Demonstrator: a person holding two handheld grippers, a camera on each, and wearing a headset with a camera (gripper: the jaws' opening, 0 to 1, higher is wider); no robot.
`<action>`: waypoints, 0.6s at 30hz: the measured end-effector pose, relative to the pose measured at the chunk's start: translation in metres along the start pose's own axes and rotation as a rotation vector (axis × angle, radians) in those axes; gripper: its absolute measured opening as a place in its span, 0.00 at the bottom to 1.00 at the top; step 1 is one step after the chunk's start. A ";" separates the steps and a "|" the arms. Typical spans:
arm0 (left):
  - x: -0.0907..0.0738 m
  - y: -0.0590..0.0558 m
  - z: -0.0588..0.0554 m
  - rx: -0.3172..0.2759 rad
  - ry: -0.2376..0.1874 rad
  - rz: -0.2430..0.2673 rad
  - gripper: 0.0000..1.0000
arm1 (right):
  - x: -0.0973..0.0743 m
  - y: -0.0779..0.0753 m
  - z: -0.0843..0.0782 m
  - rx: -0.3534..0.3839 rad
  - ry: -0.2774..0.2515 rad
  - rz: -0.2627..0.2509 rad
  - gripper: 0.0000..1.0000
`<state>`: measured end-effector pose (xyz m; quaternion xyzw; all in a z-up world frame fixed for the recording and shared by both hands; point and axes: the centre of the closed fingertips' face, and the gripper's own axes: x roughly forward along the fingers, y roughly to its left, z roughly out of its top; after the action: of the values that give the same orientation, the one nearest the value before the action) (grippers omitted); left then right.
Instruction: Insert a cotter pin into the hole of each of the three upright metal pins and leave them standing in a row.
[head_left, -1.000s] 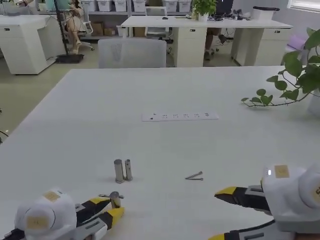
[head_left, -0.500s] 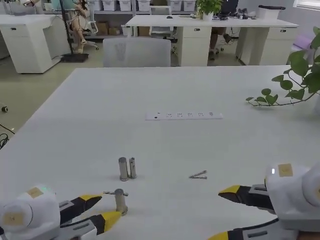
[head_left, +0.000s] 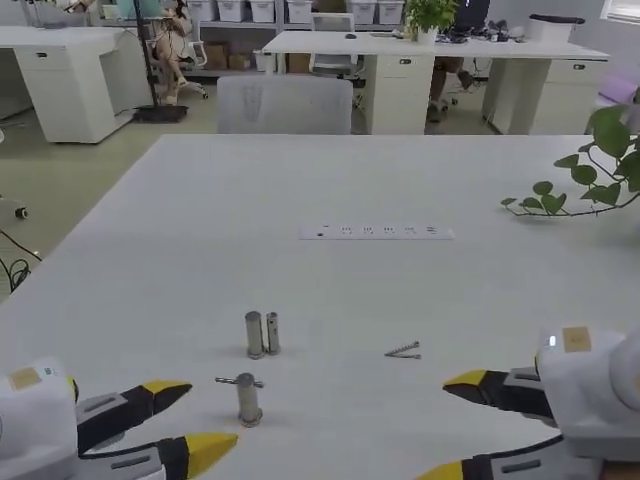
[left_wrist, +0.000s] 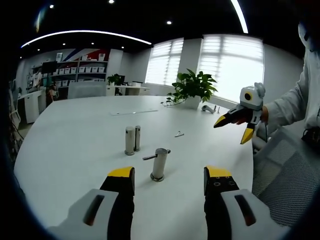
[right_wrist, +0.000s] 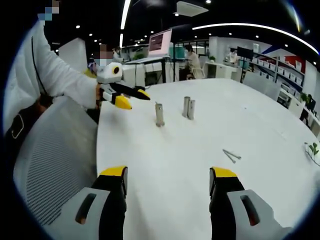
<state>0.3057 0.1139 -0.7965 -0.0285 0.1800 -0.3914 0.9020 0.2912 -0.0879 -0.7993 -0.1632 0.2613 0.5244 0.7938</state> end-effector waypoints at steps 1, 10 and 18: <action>-0.001 -0.002 0.001 -0.005 -0.001 -0.008 0.56 | 0.000 0.000 0.000 0.000 0.002 0.001 0.68; -0.007 -0.017 -0.004 -0.001 0.019 -0.061 0.61 | 0.000 0.001 -0.002 -0.014 0.012 0.005 0.69; -0.012 -0.025 0.003 -0.007 0.005 -0.065 0.68 | 0.002 -0.001 -0.004 -0.016 0.019 0.009 0.69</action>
<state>0.2816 0.1054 -0.7853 -0.0366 0.1823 -0.4201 0.8882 0.2919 -0.0897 -0.8039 -0.1730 0.2654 0.5285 0.7877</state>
